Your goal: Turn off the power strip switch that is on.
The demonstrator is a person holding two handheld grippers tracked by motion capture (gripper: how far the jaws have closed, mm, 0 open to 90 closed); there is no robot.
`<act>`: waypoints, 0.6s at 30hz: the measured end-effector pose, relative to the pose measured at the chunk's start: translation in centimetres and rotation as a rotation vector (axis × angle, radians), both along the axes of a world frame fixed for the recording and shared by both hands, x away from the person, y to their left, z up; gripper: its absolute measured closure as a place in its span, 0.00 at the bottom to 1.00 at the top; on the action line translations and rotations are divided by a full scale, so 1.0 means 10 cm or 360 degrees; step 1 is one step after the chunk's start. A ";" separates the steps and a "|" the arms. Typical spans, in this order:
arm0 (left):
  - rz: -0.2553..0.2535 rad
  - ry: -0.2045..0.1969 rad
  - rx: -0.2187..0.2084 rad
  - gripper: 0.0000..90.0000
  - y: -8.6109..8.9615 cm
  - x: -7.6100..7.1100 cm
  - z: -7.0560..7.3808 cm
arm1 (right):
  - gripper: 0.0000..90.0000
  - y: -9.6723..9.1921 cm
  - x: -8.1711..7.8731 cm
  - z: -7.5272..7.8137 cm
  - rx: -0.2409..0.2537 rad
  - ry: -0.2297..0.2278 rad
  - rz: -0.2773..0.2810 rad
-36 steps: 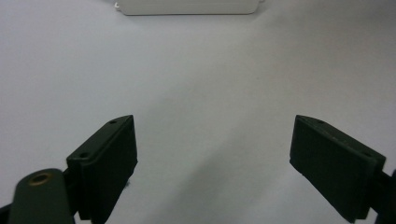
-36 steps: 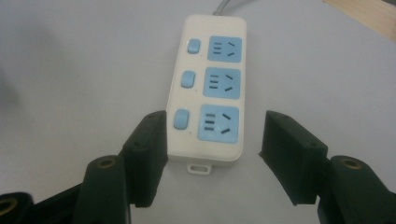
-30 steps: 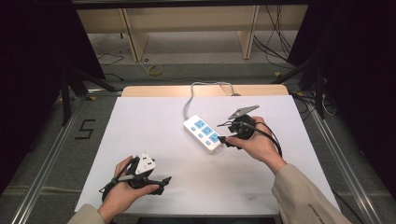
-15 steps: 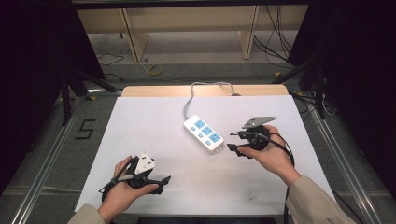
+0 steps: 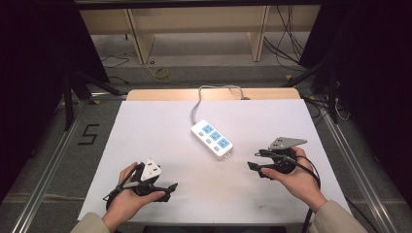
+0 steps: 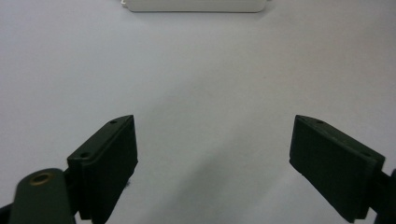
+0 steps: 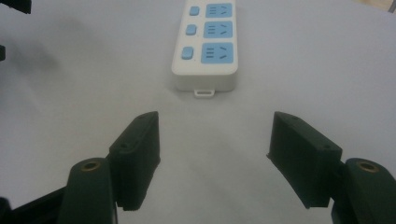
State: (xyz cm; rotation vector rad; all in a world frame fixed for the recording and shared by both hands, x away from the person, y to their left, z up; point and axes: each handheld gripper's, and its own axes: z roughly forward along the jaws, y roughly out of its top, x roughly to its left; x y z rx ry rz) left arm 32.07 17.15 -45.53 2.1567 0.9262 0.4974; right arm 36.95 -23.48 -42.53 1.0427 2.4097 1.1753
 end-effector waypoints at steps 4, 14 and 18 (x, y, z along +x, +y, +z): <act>0.0001 0.0001 0.0001 0.16 0.00 0.00 0.00 | 0.37 -0.07 -0.08 -0.05 0.0026 0.0003 -0.0017; -0.0011 -0.0003 0.0012 0.16 -0.01 0.00 0.00 | 0.36 -0.12 -0.19 -0.12 0.0040 -0.0018 -0.0028; -0.0014 0.0000 0.0005 0.17 -0.02 0.00 0.00 | 0.36 -0.12 -0.20 -0.14 0.0041 -0.0018 -0.0027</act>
